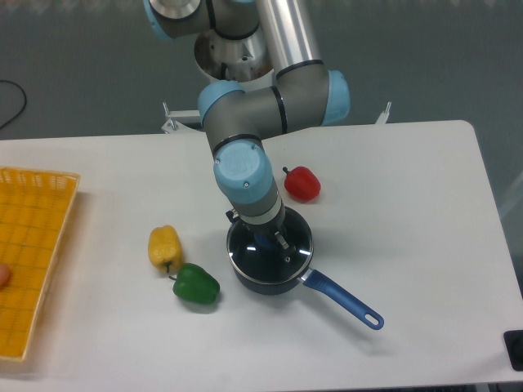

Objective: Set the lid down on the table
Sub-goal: 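Descend onto the lid knob and close the gripper around it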

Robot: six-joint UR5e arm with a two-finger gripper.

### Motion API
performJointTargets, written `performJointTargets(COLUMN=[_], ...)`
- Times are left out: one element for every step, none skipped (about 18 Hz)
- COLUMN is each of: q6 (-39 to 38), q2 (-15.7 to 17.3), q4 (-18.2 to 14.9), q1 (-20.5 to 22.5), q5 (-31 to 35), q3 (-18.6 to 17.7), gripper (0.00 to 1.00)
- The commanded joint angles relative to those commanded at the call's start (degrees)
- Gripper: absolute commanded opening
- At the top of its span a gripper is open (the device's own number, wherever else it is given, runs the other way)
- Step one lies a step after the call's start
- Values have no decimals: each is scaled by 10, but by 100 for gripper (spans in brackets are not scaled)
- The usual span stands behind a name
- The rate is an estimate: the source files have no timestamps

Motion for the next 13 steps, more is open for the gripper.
performJointTargets(q6=[-1,-1,-1,-1,-1,-2,-2,-3,-3,-3,-3,-3,-3], q2=[1,2,3,3,4,7,8,8,8,8,8,8,8], q4=[0,-2,-3,-4,-5,-11,-16,-18,-20,-20,-20,-20,-21], q1=[1,2,3,4,4,8,11,11,11,11,11,12,13], q5=[0,-1,-1,-1,-1,-2,-3,-4,-4,-4,-5,-5,-5], q3=[0,1,3,6,7,7,9,11,12,13,14,15,15], gripper=[55,55,55,55,55,52,51,51,51,51,51,51,51])
